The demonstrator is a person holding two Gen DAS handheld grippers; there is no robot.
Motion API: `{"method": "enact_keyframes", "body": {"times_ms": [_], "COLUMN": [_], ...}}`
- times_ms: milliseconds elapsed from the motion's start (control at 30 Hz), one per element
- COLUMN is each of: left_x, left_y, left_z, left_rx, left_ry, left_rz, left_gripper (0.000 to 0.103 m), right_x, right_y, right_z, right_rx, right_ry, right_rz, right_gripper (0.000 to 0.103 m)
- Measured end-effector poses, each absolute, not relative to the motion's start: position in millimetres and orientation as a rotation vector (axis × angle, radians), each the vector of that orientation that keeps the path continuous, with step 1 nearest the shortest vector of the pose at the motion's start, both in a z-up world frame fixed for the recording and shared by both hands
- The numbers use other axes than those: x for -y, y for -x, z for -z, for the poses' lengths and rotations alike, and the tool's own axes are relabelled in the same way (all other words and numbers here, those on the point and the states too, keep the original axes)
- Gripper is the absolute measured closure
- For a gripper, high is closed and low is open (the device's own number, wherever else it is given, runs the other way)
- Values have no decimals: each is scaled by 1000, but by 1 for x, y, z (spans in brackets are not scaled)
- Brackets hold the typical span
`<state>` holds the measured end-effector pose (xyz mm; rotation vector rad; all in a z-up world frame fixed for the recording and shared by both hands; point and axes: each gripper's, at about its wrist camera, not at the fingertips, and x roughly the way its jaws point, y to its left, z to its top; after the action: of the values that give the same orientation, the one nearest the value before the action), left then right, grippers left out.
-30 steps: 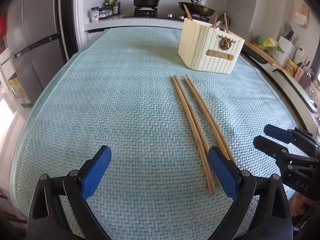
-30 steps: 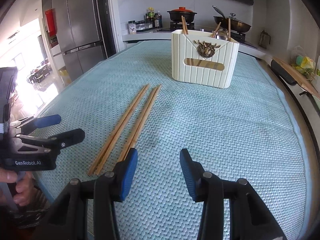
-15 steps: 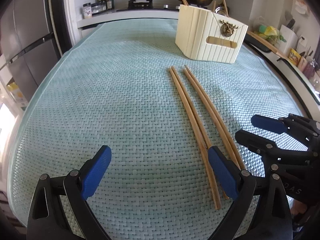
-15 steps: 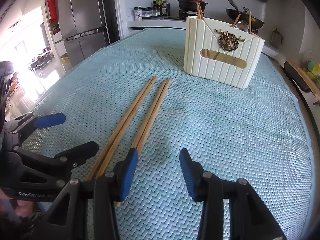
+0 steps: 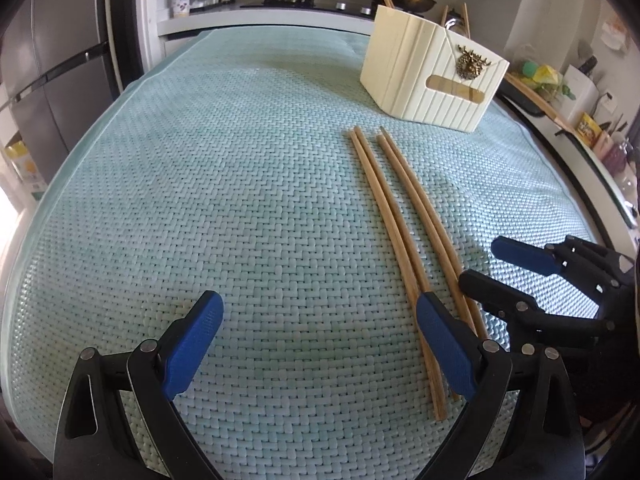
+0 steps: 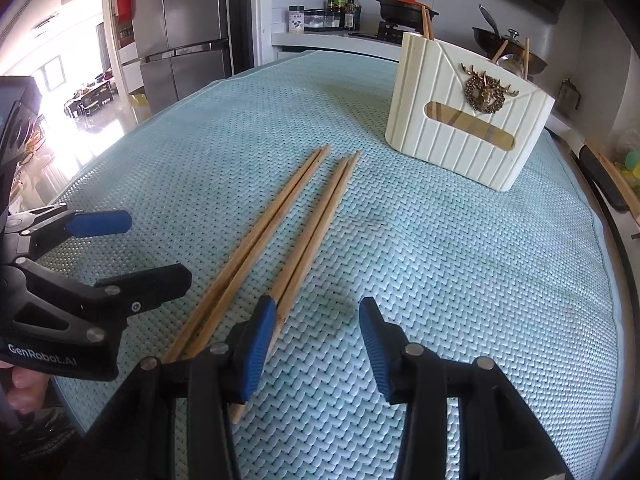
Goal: Organize utensils
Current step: 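Move both tools back over the remaining chopsticks on the mat, then close the right tool on one chopstick while the left tool grasps another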
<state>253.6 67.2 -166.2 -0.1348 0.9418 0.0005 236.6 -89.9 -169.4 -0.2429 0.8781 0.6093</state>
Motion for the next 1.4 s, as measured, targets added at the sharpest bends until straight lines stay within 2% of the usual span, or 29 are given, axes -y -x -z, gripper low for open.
{"method": "enact_keyframes", "body": {"times_ms": [167, 200, 233, 400, 967, 1067, 1133, 1200, 1233, 1300, 1400], "left_x": [-73, -74, -74, -66, -49, -44, -46, -48, -50, -54, -59], "left_y": [-253, -253, -253, -256, -275, -283, -284, -281, -279, -274, -266], "left_z": [167, 167, 167, 168, 173, 176, 174, 172, 172, 170, 169], "left_rx": [-942, -941, -940, -942, -961, -970, -968, -957, -953, -943, -931], "left_ry": [161, 163, 164, 138, 47, -8, 3, 9, 15, 24, 34], "left_rz": [-16, -18, -18, 4, -22, -57, -56, -67, -71, -81, -91], "left_gripper": [5, 5, 5, 5, 3, 5, 10, 24, 27, 45, 64], "right_x": [86, 90, 93, 116, 180, 186, 190, 194, 197, 202, 210], "right_y": [-241, -243, -245, -244, -222, -223, -225, -226, -226, -224, -222], "right_z": [175, 175, 176, 177, 181, 181, 181, 181, 182, 182, 182], "right_rx": [-853, -857, -866, -872, -907, -909, -912, -916, -917, -919, -926], "right_ry": [292, 273, 252, 188, 141, 118, 111, 104, 101, 93, 83], "right_rz": [-543, -527, -518, -462, -308, -287, -275, -260, -253, -233, -205], "right_gripper": [62, 76, 83, 93, 93, 93, 93, 93, 93, 93, 93]}}
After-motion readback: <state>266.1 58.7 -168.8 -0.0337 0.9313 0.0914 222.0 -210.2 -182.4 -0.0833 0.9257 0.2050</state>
